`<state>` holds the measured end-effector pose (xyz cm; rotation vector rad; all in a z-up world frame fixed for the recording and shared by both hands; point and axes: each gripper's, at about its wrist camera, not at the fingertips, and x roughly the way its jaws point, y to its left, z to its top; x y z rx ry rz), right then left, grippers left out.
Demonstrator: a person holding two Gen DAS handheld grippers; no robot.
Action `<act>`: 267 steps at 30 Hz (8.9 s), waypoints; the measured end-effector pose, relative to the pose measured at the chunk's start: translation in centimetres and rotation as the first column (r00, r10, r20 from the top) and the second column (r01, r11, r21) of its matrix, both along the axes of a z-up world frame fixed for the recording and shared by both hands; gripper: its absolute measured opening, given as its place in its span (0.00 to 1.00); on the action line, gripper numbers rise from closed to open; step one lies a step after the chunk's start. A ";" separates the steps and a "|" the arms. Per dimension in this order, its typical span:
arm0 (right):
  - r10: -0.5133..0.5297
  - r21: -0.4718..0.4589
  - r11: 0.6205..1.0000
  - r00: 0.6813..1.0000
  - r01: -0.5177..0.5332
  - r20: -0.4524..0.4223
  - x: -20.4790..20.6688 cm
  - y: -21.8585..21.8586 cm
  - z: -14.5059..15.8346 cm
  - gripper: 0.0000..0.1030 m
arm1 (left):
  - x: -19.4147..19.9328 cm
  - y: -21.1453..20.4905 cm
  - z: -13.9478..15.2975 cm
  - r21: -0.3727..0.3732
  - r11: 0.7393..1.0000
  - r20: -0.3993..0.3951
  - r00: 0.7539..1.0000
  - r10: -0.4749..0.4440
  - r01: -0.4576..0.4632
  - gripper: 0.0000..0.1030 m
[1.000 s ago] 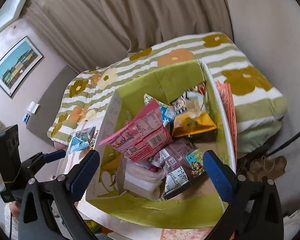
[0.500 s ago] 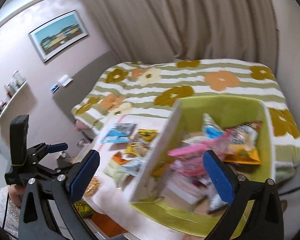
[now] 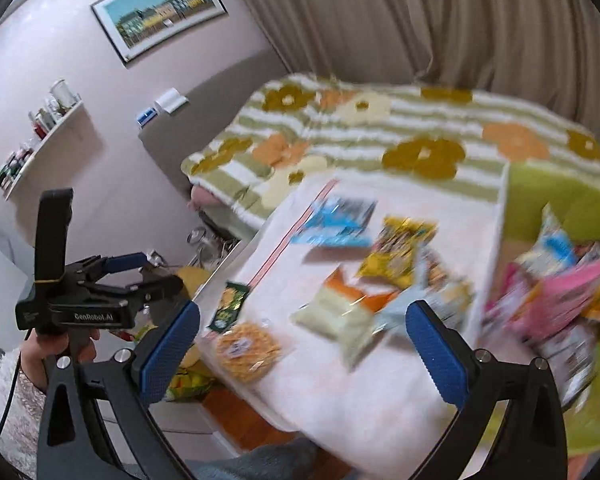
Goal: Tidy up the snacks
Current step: 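Move both tools back over the remaining snacks on the table, then grasp the green cracker packet with the left tool while the right tool grasps the waffle pack, then carry both packs over the box and open the left tool to drop the cracker packet, then lower the waffle pack into the box and open the right tool, then move both tools back over the remaining snacks on the table, then grasp the blue-white MPM bag with the left tool while the right tool grasps the gold chocolate bag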
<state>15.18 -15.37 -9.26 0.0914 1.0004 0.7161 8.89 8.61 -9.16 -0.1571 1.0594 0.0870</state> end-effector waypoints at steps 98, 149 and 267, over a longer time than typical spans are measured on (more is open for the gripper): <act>-0.274 -0.280 0.924 0.962 0.261 -0.010 -3.6 11.7 -9.1 0.72 | 3.6 4.5 -7.5 -0.093 0.977 -0.065 0.978 -0.198 0.192 0.39; -0.574 -0.087 0.812 0.817 0.577 0.055 0.9 -29.6 0.1 0.72 | 10.0 -37.5 -1.4 -0.002 0.840 0.058 0.839 -0.541 0.542 0.99; -0.240 -0.496 0.862 0.945 0.103 -0.221 20.0 5.2 -17.5 0.71 | 26.8 -4.1 -16.7 -0.142 0.978 -0.268 0.945 -0.187 0.154 0.71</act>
